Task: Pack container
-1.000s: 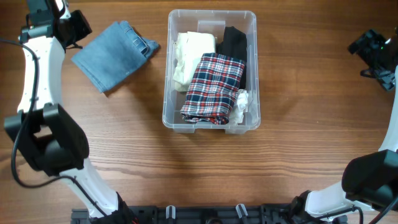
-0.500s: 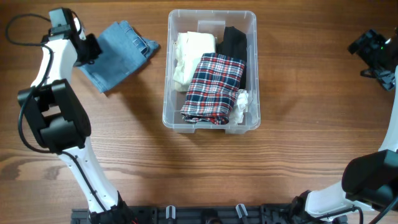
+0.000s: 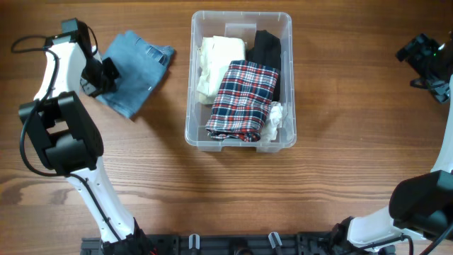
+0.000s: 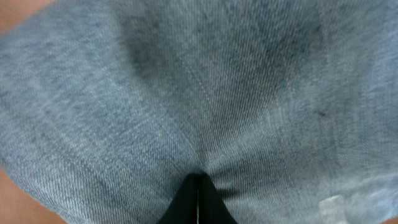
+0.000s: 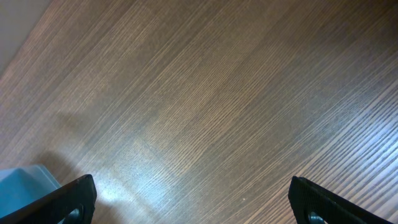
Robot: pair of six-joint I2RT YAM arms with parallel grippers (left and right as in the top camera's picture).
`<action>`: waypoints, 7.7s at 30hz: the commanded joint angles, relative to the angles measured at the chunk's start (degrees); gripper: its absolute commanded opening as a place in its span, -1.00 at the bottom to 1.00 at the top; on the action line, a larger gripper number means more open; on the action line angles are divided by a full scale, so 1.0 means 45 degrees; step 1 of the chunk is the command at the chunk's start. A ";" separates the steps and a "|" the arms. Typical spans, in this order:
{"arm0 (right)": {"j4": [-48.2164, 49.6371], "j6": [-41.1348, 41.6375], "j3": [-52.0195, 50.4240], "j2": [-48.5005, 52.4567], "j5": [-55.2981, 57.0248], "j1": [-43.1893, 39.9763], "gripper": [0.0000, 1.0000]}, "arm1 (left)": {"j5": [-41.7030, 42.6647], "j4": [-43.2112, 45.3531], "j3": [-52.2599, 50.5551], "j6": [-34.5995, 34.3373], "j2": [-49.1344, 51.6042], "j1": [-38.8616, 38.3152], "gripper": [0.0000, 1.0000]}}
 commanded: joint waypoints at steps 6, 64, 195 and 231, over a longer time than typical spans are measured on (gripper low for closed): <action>0.0044 0.0170 -0.0053 0.0092 -0.0117 0.0019 1.00 | 0.3259 -0.2336 -0.0374 -0.1685 0.0228 -0.0131 -0.92; 0.0044 0.0165 -0.0053 0.0092 -0.0117 0.0019 1.00 | 0.8655 0.1520 -0.0364 0.5843 0.1277 0.3201 0.75; 0.0044 0.0165 -0.0053 0.0092 -0.0117 0.0019 1.00 | 0.3220 0.0583 0.3623 -0.2472 -0.4415 -0.8553 -0.38; 0.0044 0.0160 -0.0053 0.0092 -0.0117 0.0019 1.00 | 0.2200 -0.2540 0.3531 -0.2477 -0.0034 -0.8976 -0.92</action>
